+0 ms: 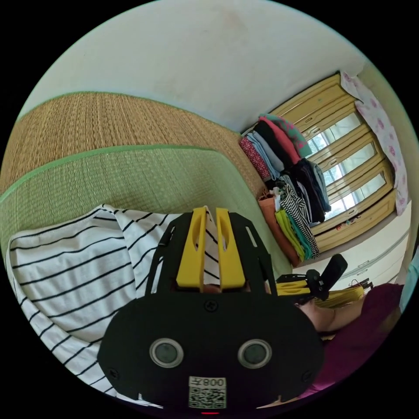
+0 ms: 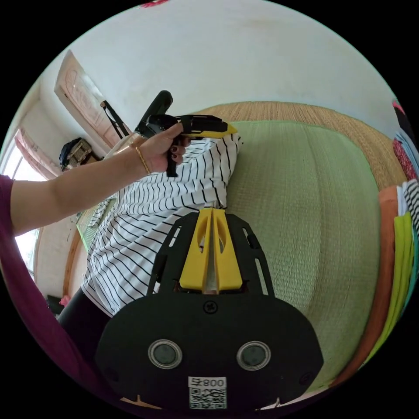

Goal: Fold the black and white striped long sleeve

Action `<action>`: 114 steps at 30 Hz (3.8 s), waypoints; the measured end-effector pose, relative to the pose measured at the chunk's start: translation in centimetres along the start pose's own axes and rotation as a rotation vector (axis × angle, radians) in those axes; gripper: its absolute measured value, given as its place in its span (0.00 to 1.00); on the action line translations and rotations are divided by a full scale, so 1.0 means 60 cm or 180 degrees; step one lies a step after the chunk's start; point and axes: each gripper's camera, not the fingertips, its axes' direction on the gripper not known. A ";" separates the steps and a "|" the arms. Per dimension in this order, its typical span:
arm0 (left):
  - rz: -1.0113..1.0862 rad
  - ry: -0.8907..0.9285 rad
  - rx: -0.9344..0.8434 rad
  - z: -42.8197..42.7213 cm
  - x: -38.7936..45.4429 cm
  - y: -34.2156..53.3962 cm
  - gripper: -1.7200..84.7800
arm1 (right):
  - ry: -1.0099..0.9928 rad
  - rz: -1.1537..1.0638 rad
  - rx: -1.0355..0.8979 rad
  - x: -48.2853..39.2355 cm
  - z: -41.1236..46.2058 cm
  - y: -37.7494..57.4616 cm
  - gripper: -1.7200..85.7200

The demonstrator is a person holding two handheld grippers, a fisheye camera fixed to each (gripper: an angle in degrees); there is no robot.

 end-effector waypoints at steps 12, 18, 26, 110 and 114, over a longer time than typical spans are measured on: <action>0.0008 -0.0239 -0.0217 -0.023 0.035 -0.064 0.05 | 0.0157 -0.0259 -0.0530 0.013 0.038 -0.034 0.02; 0.0168 0.0061 -0.0170 -0.087 0.086 -0.075 0.04 | 0.0165 -0.0248 -0.0522 0.019 0.007 -0.040 0.02; 0.0522 -0.0655 -0.0712 -0.086 0.154 -0.105 0.02 | 0.0258 -0.0348 -0.0606 0.014 -0.036 -0.060 0.02; -0.0570 -0.0978 0.1836 -1.809 0.564 -0.236 0.08 | -0.2043 -0.3950 -0.1541 -0.907 -0.392 -0.759 0.04; -0.0892 -0.0997 0.1962 -1.804 0.517 -0.188 0.13 | -0.1953 -0.3922 -0.1455 -0.900 -0.393 -0.766 0.03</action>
